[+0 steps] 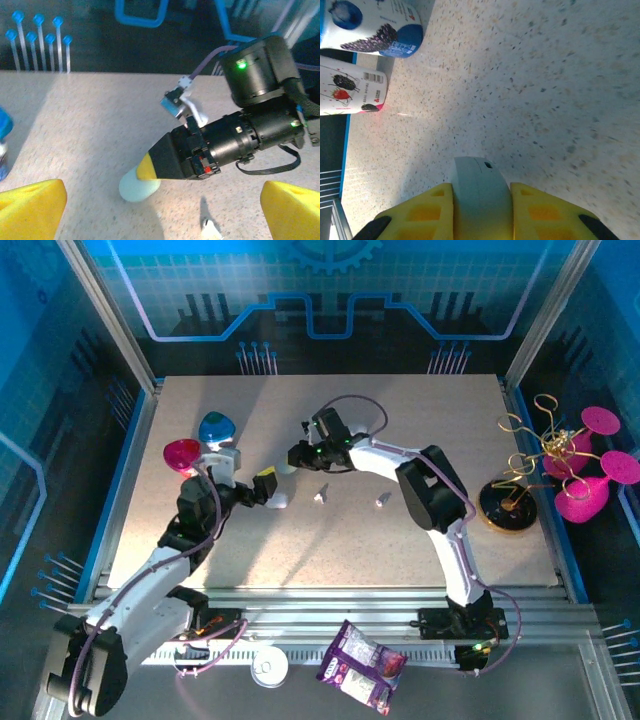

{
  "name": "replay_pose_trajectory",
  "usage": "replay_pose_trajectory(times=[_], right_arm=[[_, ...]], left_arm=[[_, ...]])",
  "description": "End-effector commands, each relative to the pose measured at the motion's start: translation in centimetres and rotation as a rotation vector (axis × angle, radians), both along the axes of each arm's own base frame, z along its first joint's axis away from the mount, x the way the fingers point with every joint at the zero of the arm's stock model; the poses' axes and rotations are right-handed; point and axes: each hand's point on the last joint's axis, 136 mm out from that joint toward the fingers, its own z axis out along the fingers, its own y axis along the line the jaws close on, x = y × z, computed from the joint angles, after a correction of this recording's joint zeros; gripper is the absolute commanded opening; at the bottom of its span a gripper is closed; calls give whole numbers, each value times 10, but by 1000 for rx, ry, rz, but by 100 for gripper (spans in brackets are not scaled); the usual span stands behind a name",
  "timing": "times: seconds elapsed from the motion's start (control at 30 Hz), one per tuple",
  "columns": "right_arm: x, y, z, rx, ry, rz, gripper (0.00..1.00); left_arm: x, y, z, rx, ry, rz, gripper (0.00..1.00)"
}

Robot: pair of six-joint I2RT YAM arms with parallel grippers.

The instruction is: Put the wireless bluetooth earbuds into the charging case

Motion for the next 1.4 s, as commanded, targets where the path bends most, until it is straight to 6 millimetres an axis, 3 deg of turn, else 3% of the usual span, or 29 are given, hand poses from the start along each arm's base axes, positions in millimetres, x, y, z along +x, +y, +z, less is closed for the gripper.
replay_pose_trajectory(times=[0.0, 0.3, 0.7, 0.97, 1.2, 1.37], right_arm=[[-2, 9, -9, 1, 35, 14, 19], [-1, -16, -35, -58, 70, -33, 34], [-1, -29, -20, -71, 32, -38, 48], [-2, -39, 13, -83, -66, -26, 59], [17, -88, 36, -259, -223, -47, 76], [48, -135, 46, -385, -326, -32, 88]], left_arm=[[4, 17, -13, -47, 116, 106, 99], [10, 9, -18, -83, 153, 78, 99], [11, 4, -20, -93, 157, 51, 99], [15, -5, -26, -101, 174, 9, 99], [26, -21, -35, -131, 225, -54, 99], [33, -36, -44, -134, 266, -102, 99]])
